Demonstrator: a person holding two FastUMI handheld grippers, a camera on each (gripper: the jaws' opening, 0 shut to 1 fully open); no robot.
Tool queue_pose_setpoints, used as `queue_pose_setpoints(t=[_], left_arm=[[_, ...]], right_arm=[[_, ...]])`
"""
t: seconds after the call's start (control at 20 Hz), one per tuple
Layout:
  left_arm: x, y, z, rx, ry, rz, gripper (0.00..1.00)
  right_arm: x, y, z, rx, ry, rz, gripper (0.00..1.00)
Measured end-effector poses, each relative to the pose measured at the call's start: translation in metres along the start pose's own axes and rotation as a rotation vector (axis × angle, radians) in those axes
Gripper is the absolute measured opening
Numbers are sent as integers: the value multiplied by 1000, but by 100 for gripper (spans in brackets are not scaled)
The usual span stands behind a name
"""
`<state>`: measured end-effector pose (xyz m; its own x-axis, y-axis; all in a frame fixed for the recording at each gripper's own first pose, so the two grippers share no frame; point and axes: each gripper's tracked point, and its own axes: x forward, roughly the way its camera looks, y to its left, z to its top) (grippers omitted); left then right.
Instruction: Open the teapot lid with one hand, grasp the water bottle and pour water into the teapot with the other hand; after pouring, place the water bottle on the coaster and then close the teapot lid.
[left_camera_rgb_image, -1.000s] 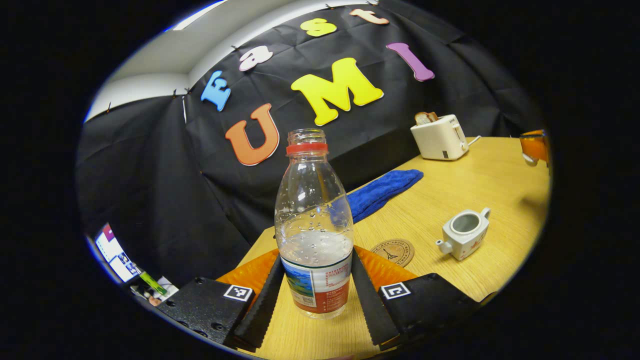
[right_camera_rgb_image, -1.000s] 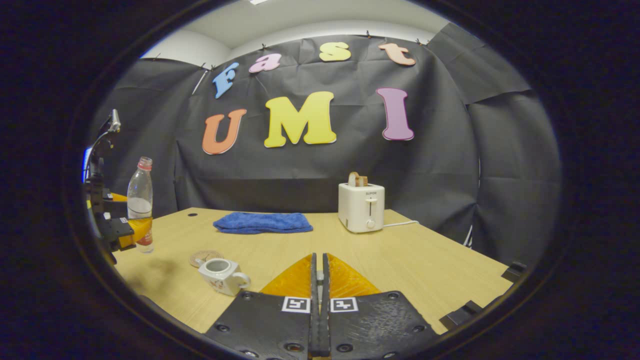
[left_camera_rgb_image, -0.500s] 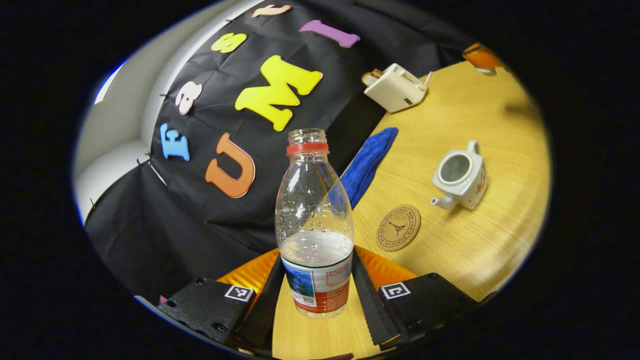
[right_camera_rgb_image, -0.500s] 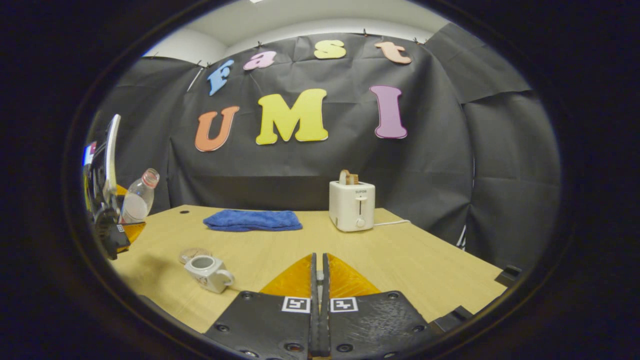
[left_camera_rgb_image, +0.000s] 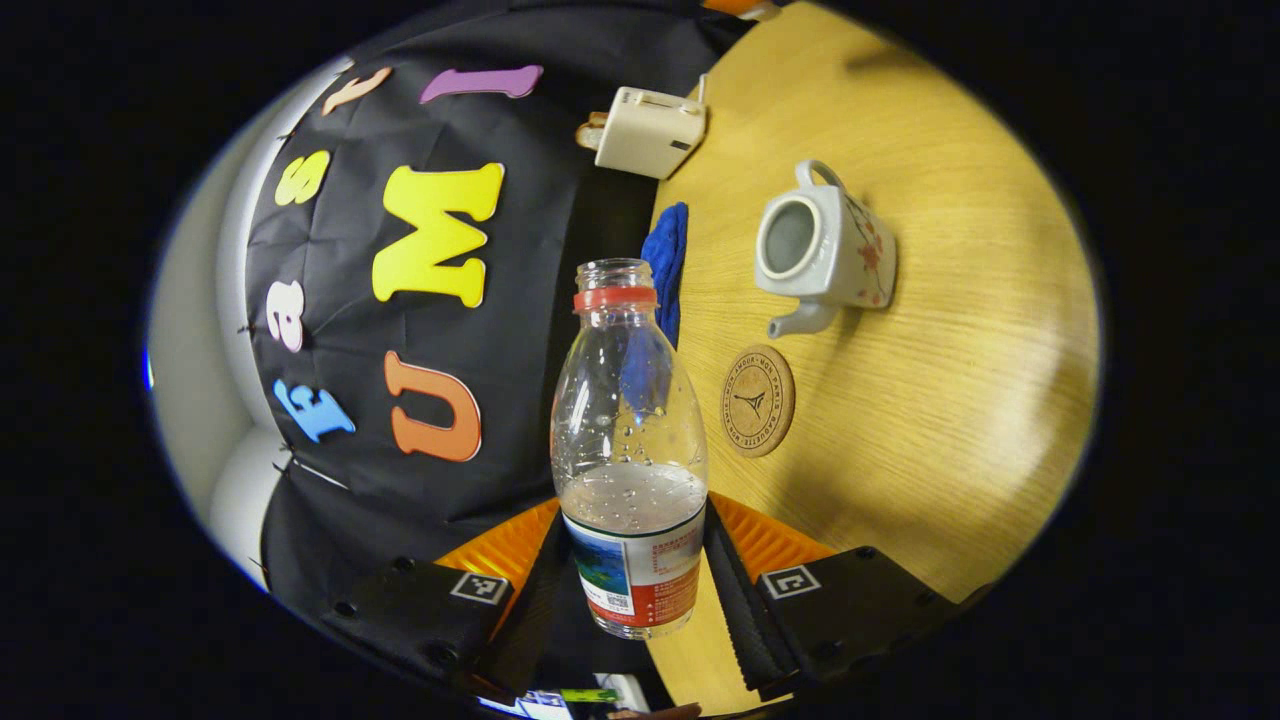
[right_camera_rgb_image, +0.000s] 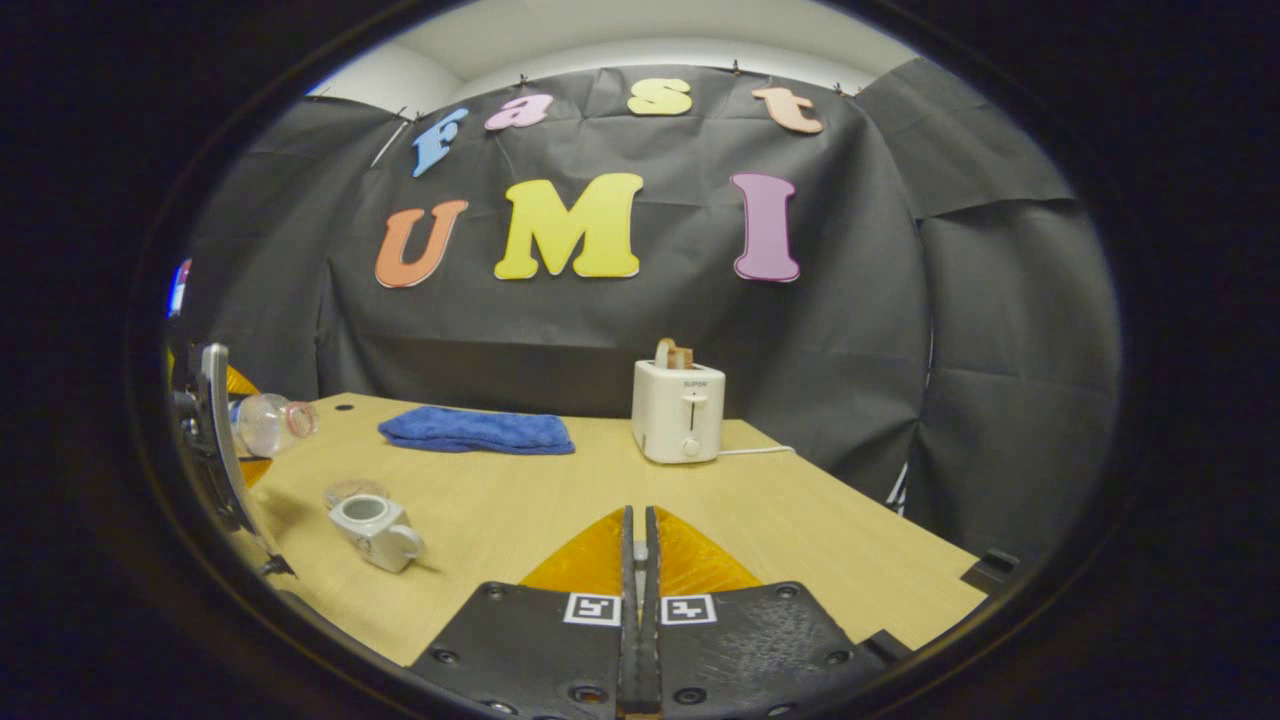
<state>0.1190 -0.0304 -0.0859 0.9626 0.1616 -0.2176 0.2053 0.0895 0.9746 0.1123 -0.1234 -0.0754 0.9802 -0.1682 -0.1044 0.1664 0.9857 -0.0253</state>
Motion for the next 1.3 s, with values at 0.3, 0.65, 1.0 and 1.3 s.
queue_pose_setpoints(t=[0.3,0.65,1.0,1.3], left_arm=[[-4,2,6,191,29,-23,76],[-8,4,22,367,46,-33,77],[-3,23,35,499,75,-22,77],[-9,36,46,638,89,10,77]], right_arm=[[3,-3,-2,-18,-6,-3,0],[6,-11,-5,-23,1,-13,0],[0,-8,7,-41,-63,-3,0],[1,-14,6,-66,-60,-38,0]])
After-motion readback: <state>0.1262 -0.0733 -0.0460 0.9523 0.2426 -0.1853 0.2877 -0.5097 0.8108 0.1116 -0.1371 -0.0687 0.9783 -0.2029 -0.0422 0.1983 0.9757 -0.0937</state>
